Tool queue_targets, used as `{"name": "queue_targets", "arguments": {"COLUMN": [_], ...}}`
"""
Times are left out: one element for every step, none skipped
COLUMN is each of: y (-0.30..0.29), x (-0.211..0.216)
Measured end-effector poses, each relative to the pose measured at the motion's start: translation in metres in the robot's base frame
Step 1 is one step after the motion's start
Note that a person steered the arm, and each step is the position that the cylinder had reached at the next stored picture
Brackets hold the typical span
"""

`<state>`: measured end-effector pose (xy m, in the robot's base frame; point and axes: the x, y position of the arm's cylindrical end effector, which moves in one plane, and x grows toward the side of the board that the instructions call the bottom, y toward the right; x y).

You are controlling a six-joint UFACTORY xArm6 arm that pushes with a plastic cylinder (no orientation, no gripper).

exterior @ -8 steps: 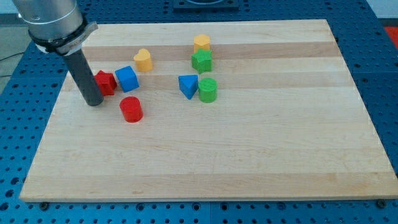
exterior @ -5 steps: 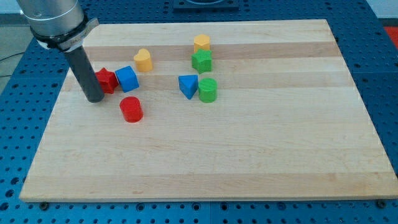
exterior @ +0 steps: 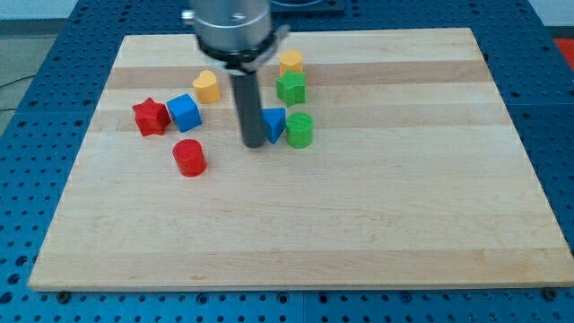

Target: Push the yellow heart into the blue cube

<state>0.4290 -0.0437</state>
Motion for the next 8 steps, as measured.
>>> {"name": "queue_targets", "arguments": {"y": [0.005,0.005,0.018,0.018,-0.018,-0.060,-0.062,-0.064], "x": [-0.005,-0.009,-0.029,-0.035,-0.008,0.001,-0.038,-0.079]}}
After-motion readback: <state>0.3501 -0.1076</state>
